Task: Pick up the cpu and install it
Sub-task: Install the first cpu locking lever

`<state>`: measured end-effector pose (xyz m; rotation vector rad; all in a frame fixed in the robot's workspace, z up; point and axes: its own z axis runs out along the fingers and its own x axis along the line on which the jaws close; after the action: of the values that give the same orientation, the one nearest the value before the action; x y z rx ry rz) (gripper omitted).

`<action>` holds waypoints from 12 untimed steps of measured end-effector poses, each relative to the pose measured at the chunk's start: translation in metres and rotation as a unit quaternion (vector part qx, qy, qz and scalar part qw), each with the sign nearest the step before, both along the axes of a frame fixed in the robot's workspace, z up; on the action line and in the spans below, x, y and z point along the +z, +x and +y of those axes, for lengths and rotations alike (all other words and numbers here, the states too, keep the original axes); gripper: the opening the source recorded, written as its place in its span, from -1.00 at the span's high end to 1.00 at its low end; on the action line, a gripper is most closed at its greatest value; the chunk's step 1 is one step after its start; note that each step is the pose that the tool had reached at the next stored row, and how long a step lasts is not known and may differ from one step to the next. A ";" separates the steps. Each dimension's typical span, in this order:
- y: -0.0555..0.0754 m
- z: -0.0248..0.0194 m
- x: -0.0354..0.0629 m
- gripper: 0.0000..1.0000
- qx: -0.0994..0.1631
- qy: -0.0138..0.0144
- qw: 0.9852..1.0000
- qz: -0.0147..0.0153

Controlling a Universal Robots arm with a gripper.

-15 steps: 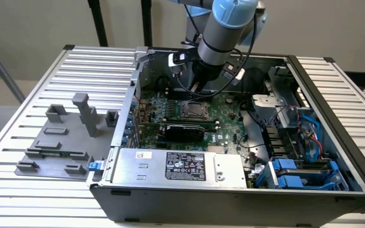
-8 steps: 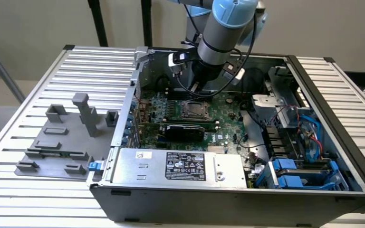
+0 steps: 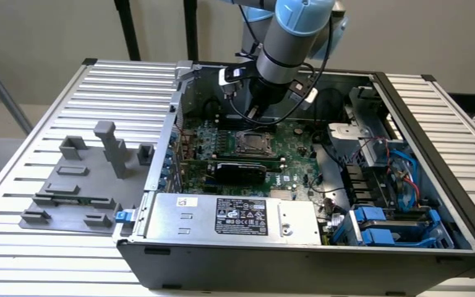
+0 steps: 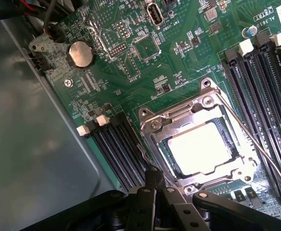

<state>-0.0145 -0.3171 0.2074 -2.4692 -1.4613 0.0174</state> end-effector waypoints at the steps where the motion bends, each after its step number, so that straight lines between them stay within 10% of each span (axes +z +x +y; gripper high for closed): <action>1: 0.000 0.0000 0.0000 0.79 0.000 0.000 1.000 0.000; 12: 0.005 -0.0006 -0.0043 0.79 0.000 0.000 1.000 -0.001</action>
<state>-0.0092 -0.3177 0.2032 -2.4701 -1.4615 0.0151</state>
